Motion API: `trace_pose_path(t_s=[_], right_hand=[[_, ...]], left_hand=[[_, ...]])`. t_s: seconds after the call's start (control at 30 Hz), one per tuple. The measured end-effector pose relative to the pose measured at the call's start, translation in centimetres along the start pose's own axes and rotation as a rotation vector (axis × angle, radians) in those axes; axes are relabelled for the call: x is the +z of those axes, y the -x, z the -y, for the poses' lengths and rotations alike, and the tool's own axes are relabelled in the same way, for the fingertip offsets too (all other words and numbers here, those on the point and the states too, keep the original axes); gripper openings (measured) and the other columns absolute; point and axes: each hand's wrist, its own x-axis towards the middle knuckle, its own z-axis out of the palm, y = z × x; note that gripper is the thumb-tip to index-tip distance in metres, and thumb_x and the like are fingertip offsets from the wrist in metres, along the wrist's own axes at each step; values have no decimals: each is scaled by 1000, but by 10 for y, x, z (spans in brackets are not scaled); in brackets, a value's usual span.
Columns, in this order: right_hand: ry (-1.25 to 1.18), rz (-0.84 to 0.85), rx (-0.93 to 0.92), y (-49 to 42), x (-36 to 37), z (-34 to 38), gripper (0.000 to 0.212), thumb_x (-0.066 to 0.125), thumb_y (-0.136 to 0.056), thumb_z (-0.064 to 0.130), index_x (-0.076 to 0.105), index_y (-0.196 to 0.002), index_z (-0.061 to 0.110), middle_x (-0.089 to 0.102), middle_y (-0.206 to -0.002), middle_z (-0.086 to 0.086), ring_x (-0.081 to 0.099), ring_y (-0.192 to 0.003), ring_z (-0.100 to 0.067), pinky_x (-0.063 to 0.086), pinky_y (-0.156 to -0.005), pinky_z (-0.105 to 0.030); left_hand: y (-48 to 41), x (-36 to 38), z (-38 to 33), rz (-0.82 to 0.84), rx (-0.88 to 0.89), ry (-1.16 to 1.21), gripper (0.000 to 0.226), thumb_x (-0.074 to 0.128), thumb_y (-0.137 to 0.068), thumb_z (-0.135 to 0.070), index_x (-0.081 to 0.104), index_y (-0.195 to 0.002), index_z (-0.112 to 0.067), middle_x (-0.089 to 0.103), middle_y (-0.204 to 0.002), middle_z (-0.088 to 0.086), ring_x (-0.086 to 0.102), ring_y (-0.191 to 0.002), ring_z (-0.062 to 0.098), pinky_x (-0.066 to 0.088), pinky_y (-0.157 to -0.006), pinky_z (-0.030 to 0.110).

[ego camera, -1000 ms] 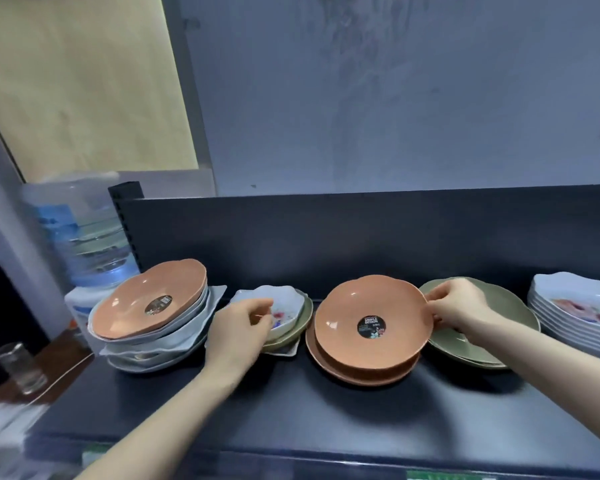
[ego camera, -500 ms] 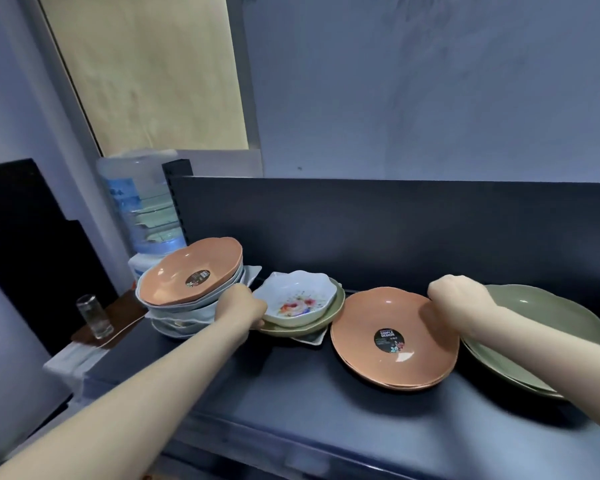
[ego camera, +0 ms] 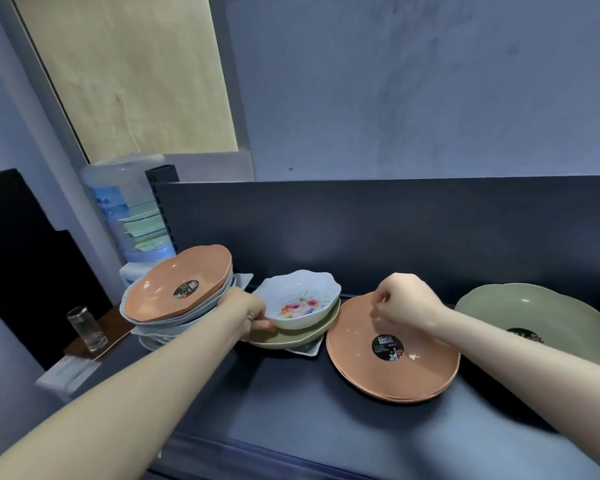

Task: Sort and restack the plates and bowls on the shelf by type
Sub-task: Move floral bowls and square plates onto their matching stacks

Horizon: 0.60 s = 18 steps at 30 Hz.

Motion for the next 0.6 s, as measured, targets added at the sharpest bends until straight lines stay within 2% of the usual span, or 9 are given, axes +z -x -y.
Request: trace_pose_path(t_s=[0.03, 0.13, 0.17, 0.23, 0.3, 0.37, 0.43, 0.53, 0.6], right_hand=[[-38, 12, 14, -2, 2, 3, 14, 54, -65, 13, 66, -57, 15, 72, -72, -1, 68, -71, -25, 59, -63, -35], [-167, 43, 92, -4, 9, 20, 19, 54, -69, 10, 71, -60, 8, 74, -69, -6, 69, -69, -24, 58, -62, -35], [-252, 49, 138, -5, 13, 27, 20, 55, -70, 10, 69, -58, 4, 73, -66, -9, 67, -63, -25, 57, -60, -35], [-496, 92, 259, -5, 22, 42, 21, 56, -75, 7, 63, -57, -2, 67, -58, -19, 59, -50, -29, 55, -52, -35], [-672, 137, 362, -8, 30, 54, 18, 58, -77, 1, 59, -60, -4, 61, -58, -24, 57, -48, -30, 53, -52, -36], [-717, 118, 424, -9, 35, 62, 16, 57, -74, -7, 53, -61, 1, 57, -57, -22, 54, -45, -28, 50, -50, -35], [-743, 73, 457, -7, 34, 69, 20, 53, -70, -10, 47, -63, 7, 49, -55, -16, 48, -41, -25, 45, -46, -33], [-697, 4, 452, -1, 24, 67, 13, 53, -67, -3, 61, -67, 7, 57, -53, -17, 56, -47, -26, 55, -55, -34], [-721, -53, 450, 7, 14, 56, 15, 55, -63, -1, 69, -69, 2, 57, -53, -15, 57, -50, -25, 55, -58, -36]], left_hand=[[0, -4, -4, 23, 1, 39, 40, 43, -83, 20, 43, -121, 9, 43, -114, 23, 66, -86, 49, 50, -31, 30], [1, -19, -16, 90, 21, 170, 41, 43, -82, 19, 45, -122, 13, 55, -113, 31, 67, -55, 39, 52, -34, 28], [2, -24, -20, 111, 28, 216, 38, 42, -82, 19, 47, -119, 14, 57, -111, 33, 66, -52, 37, 51, -34, 27], [6, -36, -27, 161, 34, 315, 25, 40, -83, 18, 52, -106, 13, 59, -107, 30, 63, -62, 37, 51, -34, 25], [11, -46, -30, 208, 30, 395, 21, 39, -85, 15, 50, -102, 10, 60, -98, 26, 62, -67, 36, 52, -35, 24], [13, -54, -28, 233, 27, 456, 23, 40, -86, 13, 48, -107, 10, 59, -92, 25, 62, -70, 38, 54, -38, 25], [14, -58, -25, 256, 27, 526, 25, 40, -85, 14, 48, -109, 10, 58, -100, 25, 63, -79, 39, 56, -43, 29], [16, -59, -26, 300, 21, 595, 25, 40, -84, 16, 48, -105, 6, 57, -97, 22, 62, -76, 34, 56, -47, 33], [19, -55, -32, 342, 30, 594, 19, 40, -85, 15, 50, -95, 3, 56, -91, 19, 62, -76, 30, 57, -50, 34]])
